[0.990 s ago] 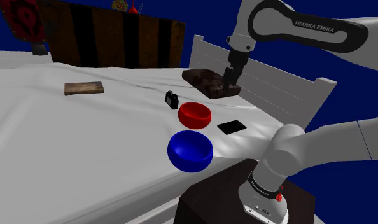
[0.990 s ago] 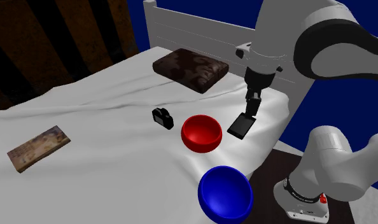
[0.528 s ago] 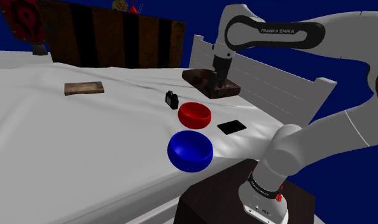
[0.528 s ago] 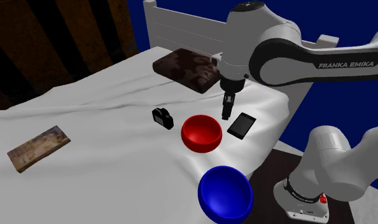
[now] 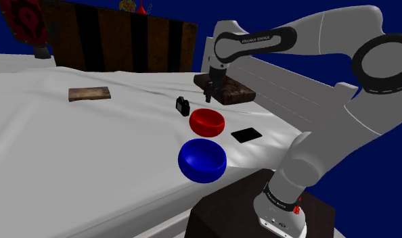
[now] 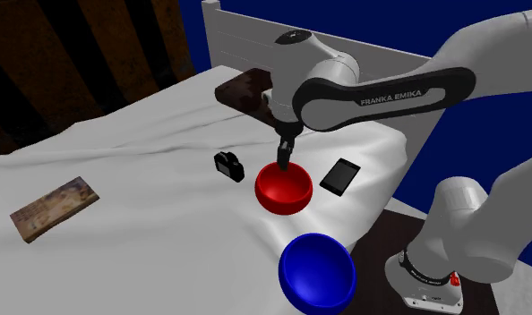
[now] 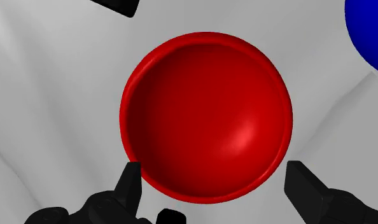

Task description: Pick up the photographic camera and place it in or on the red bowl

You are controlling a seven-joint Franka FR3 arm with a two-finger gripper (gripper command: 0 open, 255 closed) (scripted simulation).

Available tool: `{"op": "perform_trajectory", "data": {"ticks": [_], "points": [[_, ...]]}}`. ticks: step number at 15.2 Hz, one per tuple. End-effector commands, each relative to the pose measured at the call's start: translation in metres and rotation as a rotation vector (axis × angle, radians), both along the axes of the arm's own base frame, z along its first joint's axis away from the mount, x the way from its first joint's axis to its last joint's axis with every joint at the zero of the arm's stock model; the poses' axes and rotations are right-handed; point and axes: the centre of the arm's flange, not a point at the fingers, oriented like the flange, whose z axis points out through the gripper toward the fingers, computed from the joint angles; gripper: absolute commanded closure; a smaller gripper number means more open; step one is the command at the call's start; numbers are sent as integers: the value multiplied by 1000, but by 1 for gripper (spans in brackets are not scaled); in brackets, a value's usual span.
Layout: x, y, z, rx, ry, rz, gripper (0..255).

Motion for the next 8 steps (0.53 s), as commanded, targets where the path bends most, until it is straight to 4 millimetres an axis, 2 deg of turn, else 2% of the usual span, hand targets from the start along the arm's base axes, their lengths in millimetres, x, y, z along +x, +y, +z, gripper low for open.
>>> {"op": "perform_trajectory", "data": {"ticks": [1,8], "points": [[27,-5,-14,1,1,0,0],[104,-20,-64,4,10,1,0]]}}
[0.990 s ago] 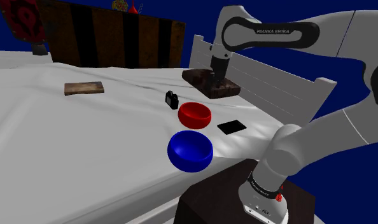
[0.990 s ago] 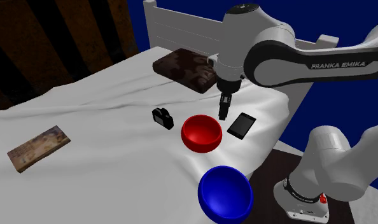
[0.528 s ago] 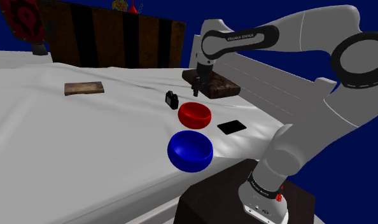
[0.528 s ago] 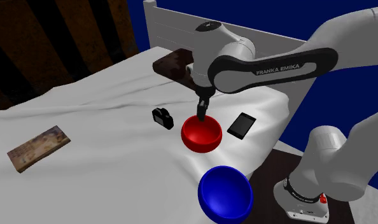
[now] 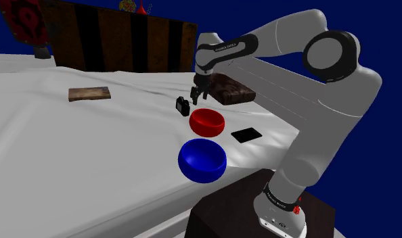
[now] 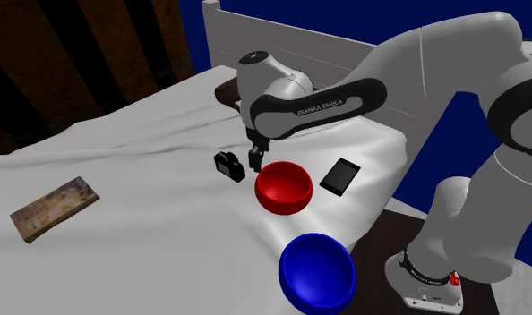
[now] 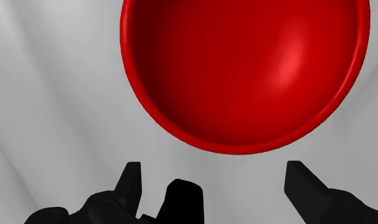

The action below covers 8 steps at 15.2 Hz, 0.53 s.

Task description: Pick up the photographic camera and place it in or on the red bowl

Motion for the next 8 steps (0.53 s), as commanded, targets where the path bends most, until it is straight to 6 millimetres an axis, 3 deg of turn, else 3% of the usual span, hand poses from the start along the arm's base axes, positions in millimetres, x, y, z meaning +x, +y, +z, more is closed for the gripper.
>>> {"op": "perform_trajectory", "data": {"ticks": [1,8], "points": [[27,-5,-13,1,2,0,0],[100,-19,-61,4,10,1,0]]}}
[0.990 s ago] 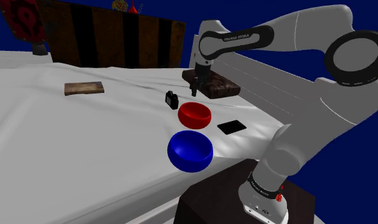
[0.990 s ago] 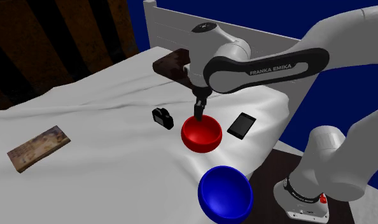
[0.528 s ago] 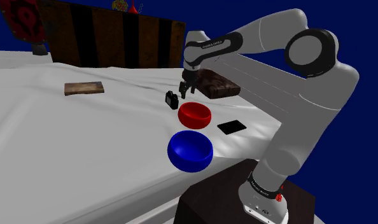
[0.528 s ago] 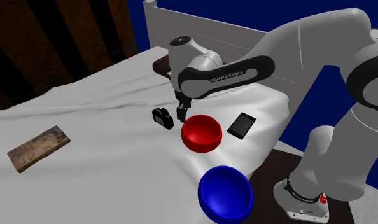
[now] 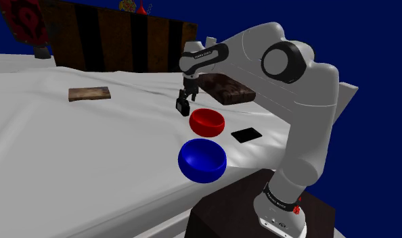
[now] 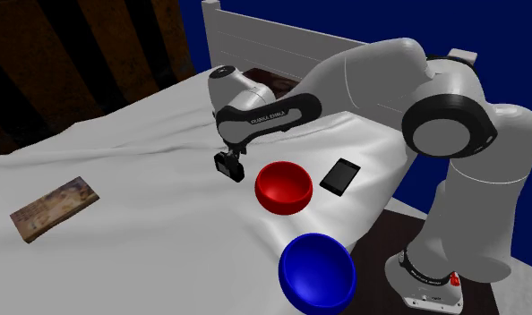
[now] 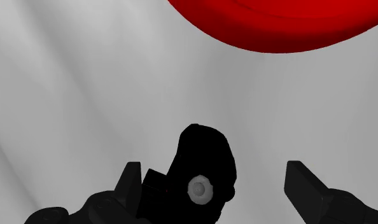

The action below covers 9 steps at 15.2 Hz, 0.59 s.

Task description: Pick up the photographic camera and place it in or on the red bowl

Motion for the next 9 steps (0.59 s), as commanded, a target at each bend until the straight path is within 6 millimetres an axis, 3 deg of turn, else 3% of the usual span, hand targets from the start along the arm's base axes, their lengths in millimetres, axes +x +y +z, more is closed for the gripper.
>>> {"op": "perform_trajectory", "data": {"ticks": [1,9], "points": [[9,-5,-13,0,0,0,0],[8,-7,-48,0,0,0,0]]}}
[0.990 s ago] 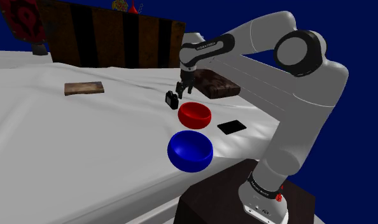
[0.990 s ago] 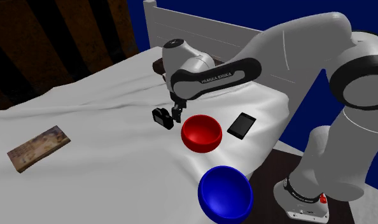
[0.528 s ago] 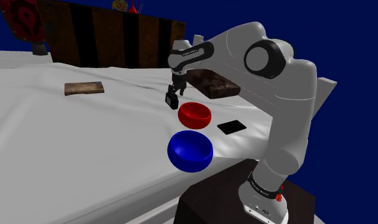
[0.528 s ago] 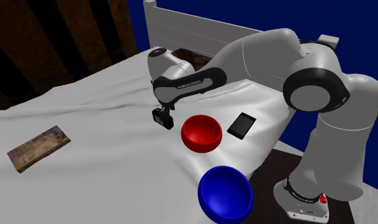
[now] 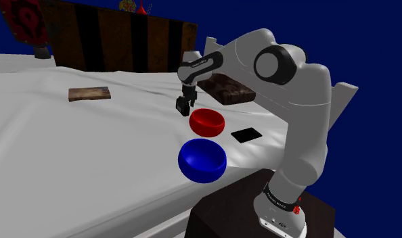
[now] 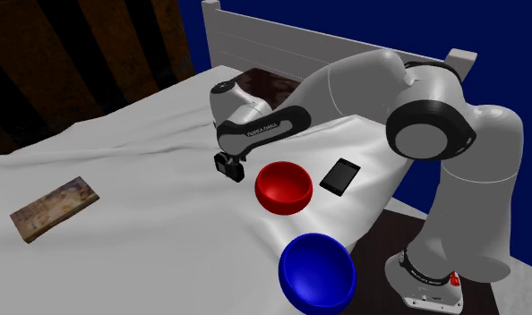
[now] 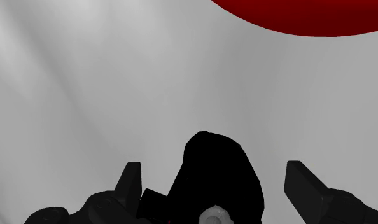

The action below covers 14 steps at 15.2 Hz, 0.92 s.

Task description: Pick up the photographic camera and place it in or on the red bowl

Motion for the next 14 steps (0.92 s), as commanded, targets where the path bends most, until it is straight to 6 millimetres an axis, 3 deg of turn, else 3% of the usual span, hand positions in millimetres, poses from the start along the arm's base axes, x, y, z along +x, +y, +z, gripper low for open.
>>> {"op": "perform_trajectory", "data": {"ticks": [1,6,7,14], "points": [[0,0,-2,0,-1,0,0],[0,0,-2,0,0,0,0],[0,0,-2,0,0,0,255],[0,0,-2,0,0,0,255]]}}
